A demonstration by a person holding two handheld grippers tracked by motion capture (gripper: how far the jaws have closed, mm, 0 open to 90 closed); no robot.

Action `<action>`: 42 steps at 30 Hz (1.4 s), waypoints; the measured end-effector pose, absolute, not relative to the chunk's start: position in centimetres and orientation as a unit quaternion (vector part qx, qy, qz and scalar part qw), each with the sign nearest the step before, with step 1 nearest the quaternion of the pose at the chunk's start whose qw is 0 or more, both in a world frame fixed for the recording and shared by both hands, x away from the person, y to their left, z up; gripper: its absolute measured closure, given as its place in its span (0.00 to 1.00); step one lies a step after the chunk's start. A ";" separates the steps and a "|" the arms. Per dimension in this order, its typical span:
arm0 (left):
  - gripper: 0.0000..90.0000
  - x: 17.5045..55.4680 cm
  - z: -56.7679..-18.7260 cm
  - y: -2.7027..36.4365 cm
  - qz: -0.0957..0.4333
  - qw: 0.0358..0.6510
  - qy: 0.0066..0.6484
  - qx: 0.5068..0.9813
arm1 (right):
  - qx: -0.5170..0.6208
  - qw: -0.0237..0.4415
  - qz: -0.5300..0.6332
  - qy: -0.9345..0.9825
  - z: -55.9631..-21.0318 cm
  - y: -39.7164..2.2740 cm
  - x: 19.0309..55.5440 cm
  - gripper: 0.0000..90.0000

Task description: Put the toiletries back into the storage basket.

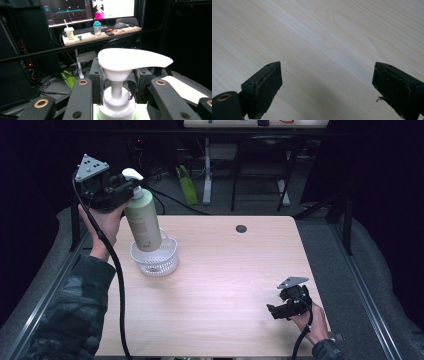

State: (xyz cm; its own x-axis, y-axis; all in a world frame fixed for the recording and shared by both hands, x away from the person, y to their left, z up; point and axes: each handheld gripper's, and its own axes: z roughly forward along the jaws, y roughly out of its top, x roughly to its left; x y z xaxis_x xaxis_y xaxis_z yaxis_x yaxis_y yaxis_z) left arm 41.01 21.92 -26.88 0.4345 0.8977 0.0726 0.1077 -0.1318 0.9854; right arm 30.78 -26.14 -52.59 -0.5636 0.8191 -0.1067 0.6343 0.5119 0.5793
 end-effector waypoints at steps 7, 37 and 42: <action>0.75 41.7 -27.3 22.1 0.370 0.532 0.389 0.655 | 0.428 0.187 0.247 0.849 -52.6 -26.1 30.8 0.09; 0.75 43.9 -30.2 22.3 0.352 0.517 0.419 0.658 | 0.429 0.187 0.247 0.849 -52.6 -26.2 30.8 0.10; 0.75 44.0 -30.8 22.4 0.347 0.514 0.423 0.660 | 0.429 0.187 0.248 0.848 -52.6 -26.2 30.8 0.10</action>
